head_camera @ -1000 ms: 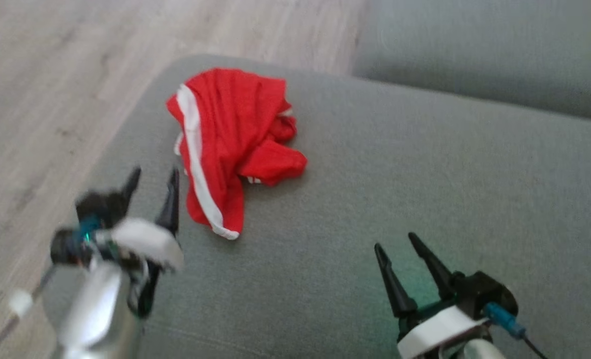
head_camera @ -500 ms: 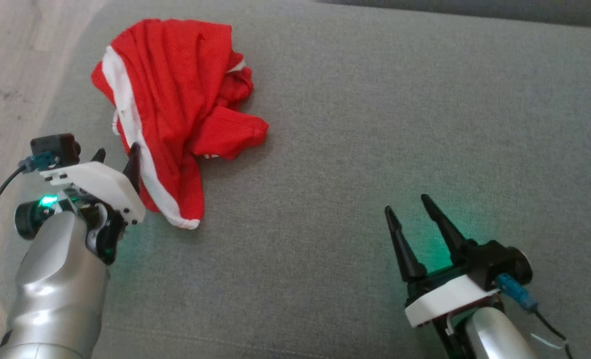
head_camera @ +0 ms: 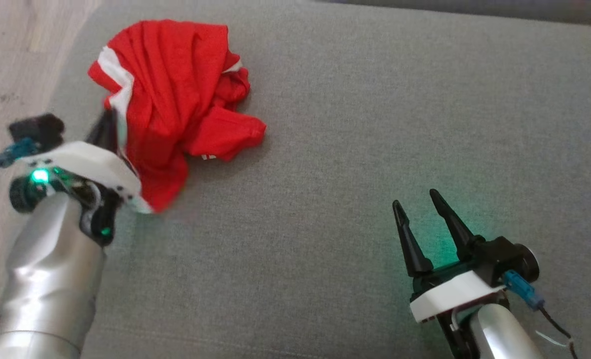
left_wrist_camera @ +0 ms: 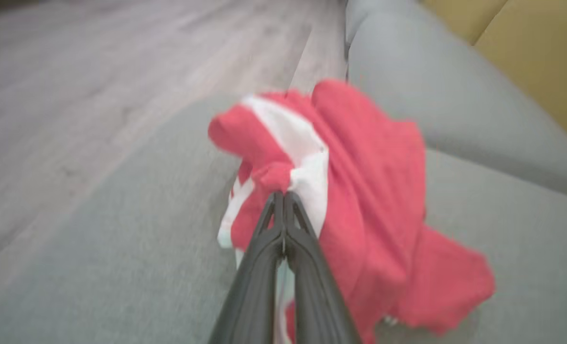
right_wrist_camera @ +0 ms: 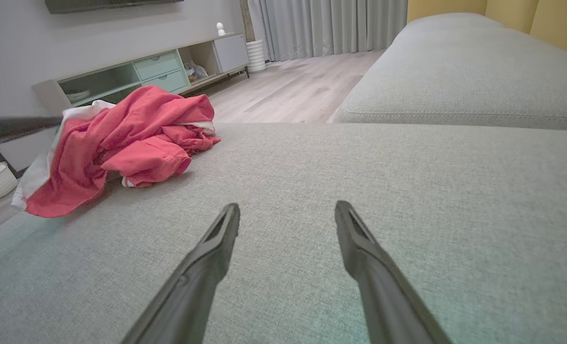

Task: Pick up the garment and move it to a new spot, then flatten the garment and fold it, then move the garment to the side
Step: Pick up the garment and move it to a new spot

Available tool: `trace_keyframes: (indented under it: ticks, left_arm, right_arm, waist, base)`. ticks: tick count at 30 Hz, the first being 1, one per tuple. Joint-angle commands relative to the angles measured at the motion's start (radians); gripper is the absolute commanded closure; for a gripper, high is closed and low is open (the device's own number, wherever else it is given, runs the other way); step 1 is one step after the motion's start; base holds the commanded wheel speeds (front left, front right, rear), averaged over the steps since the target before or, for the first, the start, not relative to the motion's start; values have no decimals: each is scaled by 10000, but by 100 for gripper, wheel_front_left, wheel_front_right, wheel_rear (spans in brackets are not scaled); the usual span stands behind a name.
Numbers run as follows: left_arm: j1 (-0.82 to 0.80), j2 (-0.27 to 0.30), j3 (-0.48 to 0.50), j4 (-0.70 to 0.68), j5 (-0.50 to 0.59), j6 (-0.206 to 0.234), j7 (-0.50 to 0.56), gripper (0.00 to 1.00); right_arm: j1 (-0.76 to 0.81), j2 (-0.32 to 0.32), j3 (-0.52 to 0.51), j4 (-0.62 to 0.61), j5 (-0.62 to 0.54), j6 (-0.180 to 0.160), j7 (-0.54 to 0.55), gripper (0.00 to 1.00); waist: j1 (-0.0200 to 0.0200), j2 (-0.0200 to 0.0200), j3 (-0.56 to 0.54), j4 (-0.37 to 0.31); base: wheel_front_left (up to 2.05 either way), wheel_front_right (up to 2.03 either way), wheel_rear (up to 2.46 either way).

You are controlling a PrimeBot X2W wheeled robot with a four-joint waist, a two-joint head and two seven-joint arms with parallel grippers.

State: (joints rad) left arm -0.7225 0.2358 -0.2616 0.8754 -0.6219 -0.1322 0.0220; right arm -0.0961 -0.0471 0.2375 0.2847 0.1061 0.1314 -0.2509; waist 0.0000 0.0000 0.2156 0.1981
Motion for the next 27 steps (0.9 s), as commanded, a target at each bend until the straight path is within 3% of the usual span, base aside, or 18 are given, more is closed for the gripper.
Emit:
trace_keyframes:
  ticks: [1,6,13,20,27]
  left_arm:
    - [-615,599,214,-582,-184,17,-382,100]
    - [-687,917,20,-2518,-1558,17,-1897,100]
    - [-364,1474,-322,-3925,-1655,16,-2116,100]
    - [109,1125,-868,-5533,-1531,319,-1657,100]
    - [163,396,-1428,-6412,-1440,765,-1310,100]
  right_arm:
    - [-248,-31,281,-227,67,-7,-109,0]
    - [-70,-31,323,-123,428,-7,-109,0]
    - [136,-31,406,-94,796,-7,-109,0]
    - [197,-31,605,-165,978,-7,-109,0]
    - [18,-31,646,-256,1189,-7,-109,0]
  waist:
    - [0,0,-230,-21]
    - [0,0,-898,-66]
    - [0,0,-1656,-403]
    - [0,0,-1938,-1181]
    - [0,0,-1811,-2318]
  base:
    - [0,0,0]
    - [0,0,0]
    - [0,0,0]
    - [0,0,0]
    - [0,0,0]
